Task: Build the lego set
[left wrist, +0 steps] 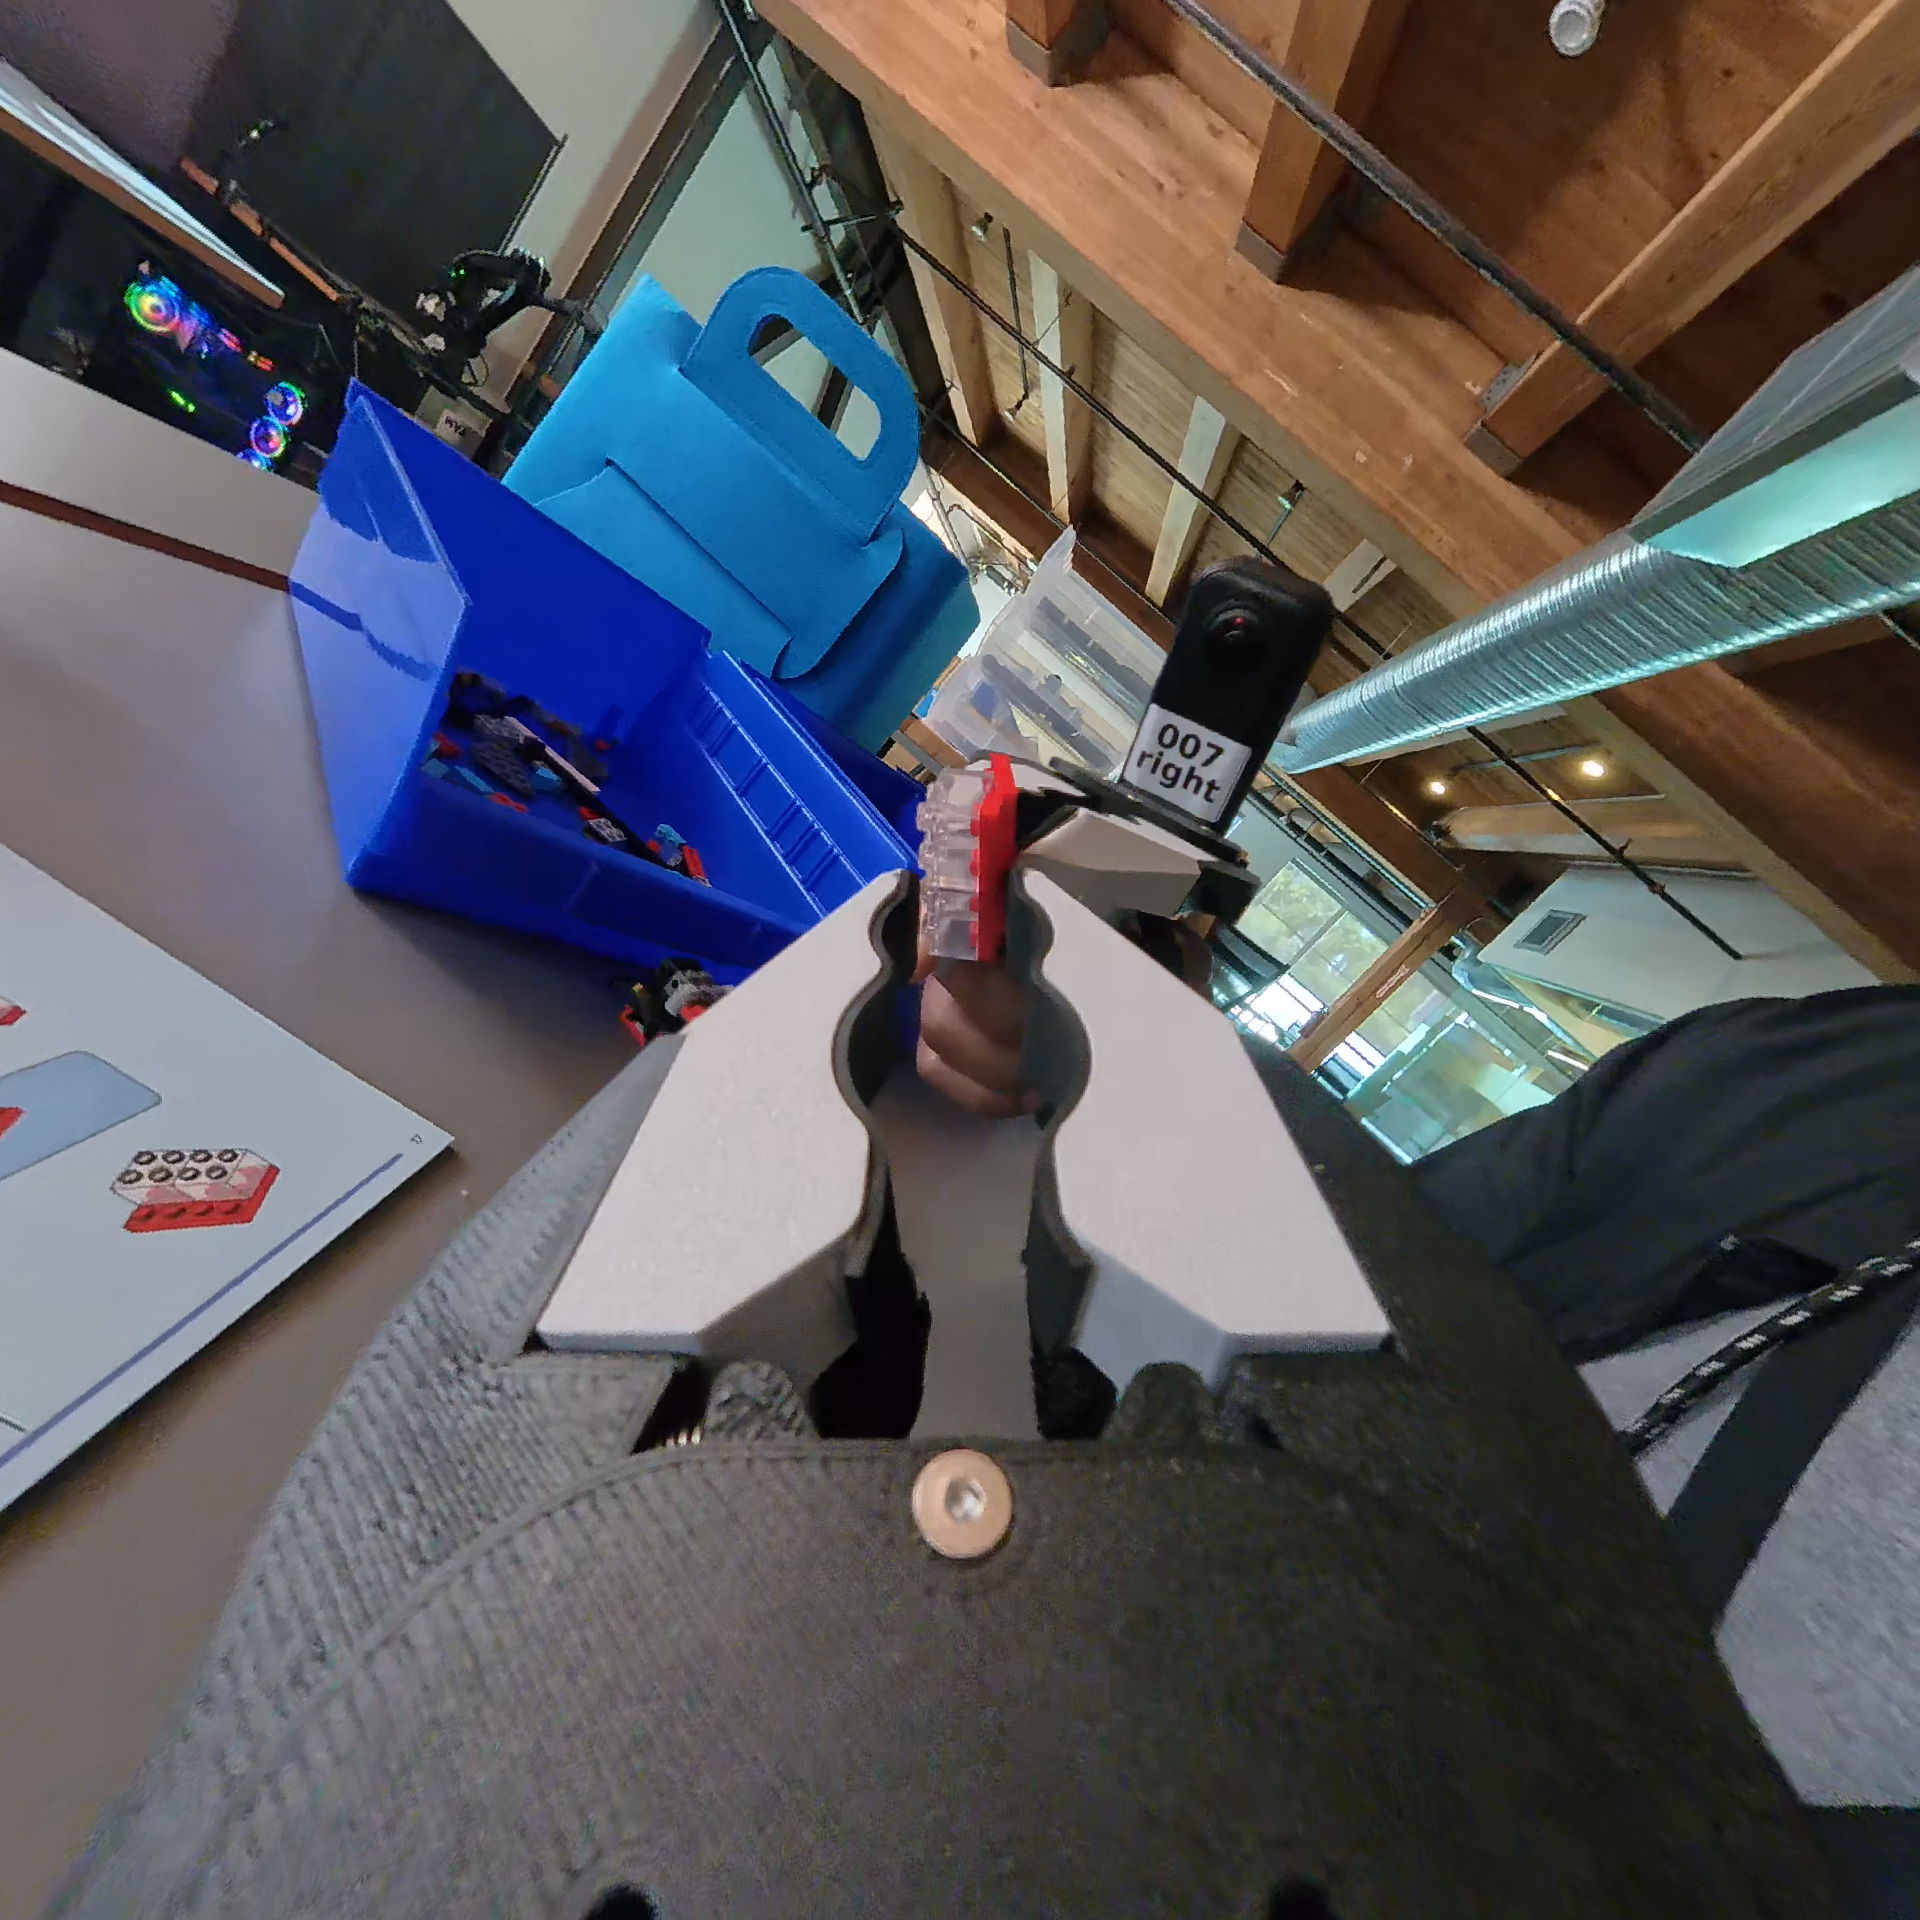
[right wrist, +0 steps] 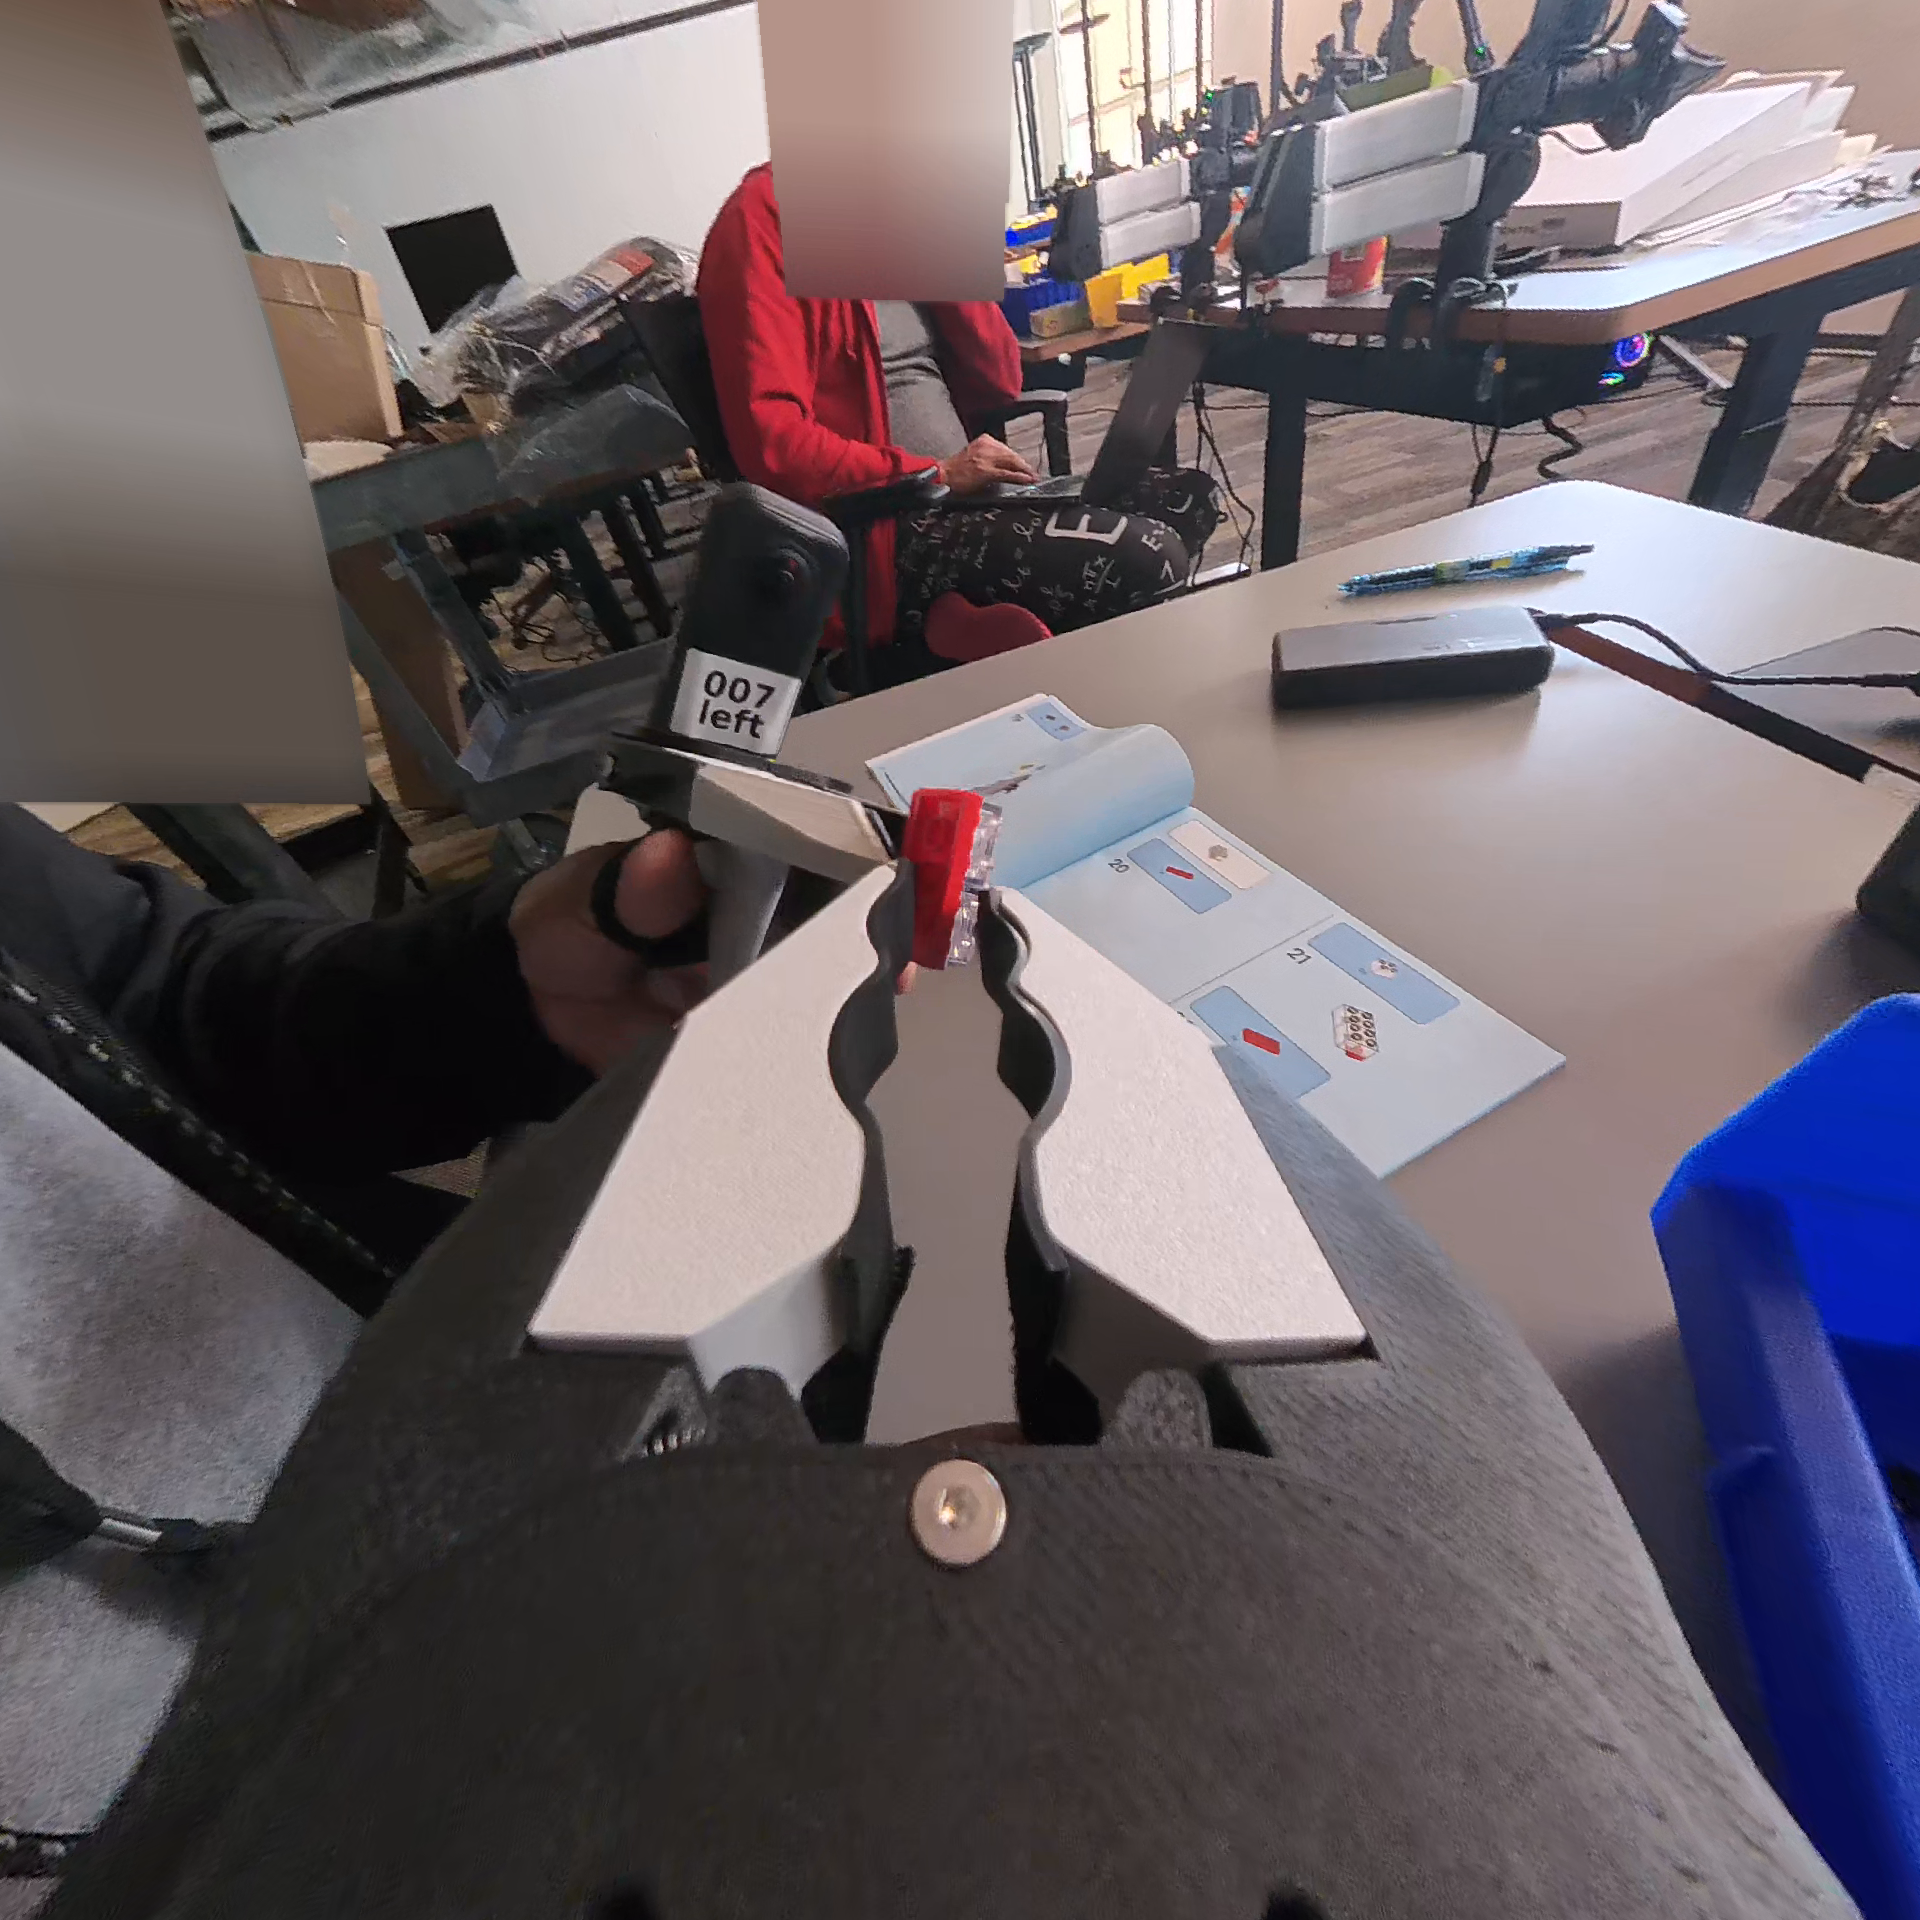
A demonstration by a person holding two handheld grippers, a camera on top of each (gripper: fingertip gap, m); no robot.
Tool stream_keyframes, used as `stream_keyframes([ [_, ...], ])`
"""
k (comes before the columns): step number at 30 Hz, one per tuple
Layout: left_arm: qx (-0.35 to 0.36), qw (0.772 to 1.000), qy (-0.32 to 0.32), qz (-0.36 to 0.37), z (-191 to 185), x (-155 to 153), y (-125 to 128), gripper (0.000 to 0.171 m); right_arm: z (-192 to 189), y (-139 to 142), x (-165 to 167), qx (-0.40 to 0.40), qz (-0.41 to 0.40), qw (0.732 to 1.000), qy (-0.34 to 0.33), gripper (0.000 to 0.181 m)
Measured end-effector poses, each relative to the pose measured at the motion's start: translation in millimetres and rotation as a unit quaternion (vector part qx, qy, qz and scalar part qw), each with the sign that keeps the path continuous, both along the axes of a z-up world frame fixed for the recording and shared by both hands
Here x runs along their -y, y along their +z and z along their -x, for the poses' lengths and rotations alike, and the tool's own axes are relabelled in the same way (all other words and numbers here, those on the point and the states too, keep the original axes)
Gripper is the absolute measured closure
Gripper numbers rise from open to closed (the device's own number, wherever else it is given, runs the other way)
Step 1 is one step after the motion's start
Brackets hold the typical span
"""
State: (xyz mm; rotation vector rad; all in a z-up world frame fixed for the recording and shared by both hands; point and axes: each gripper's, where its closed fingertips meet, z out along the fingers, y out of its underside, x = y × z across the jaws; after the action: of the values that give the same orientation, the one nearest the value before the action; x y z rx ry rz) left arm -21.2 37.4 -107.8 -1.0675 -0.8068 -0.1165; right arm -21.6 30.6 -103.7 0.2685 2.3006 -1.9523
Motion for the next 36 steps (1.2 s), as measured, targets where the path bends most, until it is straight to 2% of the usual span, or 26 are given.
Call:
stream_keyframes([
  [16, 0.01, 0.999, 0.002, -0.044, -1.6, 0.0, 3.3, 0.152, -1.2, 1.1, -1.2, 0.014, 0.009, 1.0, 0.002, 0.168],
  [36, 0.047, 0.998, 0.008, -0.047, 3.7, 1.7, -2.7, 0.151, 2.7, -6.0, 1.0, -0.012, -0.019, 1.0, -0.022, 0.168],
])
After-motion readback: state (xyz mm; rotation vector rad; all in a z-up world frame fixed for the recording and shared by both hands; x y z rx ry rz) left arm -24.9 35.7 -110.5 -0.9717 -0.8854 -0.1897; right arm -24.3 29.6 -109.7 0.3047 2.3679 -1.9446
